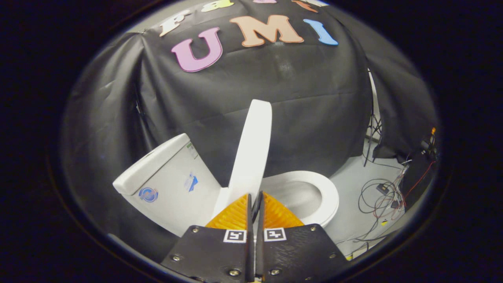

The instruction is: Open the toilet lid.

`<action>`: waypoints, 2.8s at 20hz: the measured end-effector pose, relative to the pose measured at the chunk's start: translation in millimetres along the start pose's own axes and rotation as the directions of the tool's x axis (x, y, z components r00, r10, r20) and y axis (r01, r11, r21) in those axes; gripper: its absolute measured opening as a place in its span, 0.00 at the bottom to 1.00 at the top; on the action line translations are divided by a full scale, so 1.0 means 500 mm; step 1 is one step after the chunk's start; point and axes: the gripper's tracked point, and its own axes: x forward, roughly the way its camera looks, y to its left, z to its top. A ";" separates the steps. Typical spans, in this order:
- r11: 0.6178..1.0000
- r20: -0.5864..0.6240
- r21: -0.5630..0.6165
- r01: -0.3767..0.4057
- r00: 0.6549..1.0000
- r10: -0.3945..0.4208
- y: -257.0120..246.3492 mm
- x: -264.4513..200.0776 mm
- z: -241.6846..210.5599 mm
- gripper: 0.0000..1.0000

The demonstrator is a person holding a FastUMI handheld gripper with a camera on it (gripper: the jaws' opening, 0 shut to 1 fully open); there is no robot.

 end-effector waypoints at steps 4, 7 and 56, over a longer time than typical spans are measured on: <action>1.000 0.016 -0.030 -0.005 1.000 0.005 0.032 -0.006 0.009 0.02; 0.999 0.034 -0.049 -0.010 0.999 0.012 0.068 -0.020 0.014 0.02; 0.948 0.176 -0.219 -0.230 0.947 0.270 0.379 -0.019 -0.030 0.02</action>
